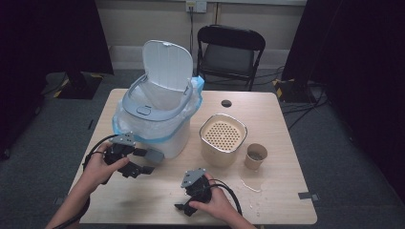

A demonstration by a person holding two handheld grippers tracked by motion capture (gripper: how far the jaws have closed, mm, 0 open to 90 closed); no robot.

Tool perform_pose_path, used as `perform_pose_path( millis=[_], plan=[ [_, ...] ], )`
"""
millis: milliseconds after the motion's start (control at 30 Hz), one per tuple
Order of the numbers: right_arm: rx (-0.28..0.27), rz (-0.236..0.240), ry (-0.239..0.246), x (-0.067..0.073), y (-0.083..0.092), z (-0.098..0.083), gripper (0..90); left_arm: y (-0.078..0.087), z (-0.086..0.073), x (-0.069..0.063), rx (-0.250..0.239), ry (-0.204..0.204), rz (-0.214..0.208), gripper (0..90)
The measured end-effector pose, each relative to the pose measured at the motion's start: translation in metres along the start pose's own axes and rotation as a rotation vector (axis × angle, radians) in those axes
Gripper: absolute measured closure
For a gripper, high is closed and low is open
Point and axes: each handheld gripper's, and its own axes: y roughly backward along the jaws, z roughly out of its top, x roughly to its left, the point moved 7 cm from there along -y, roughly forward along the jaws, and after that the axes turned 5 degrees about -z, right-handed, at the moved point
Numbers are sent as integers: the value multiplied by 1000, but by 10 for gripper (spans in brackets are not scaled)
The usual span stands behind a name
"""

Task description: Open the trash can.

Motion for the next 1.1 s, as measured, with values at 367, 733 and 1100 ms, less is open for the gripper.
perform_pose_path(
  millis=[367,733,1100],
  plan=[
    [-1,7,-3,0,0,1,0,-17,-24,0,39,23,-31,186],
    [-12,39,-14,-4,10,3,147,-40,-46,-7,90,-7,-64,183],
    [-24,16,-35,-17,30,3,147,-53,-54,-9,85,-10,-69,182]
  ],
)
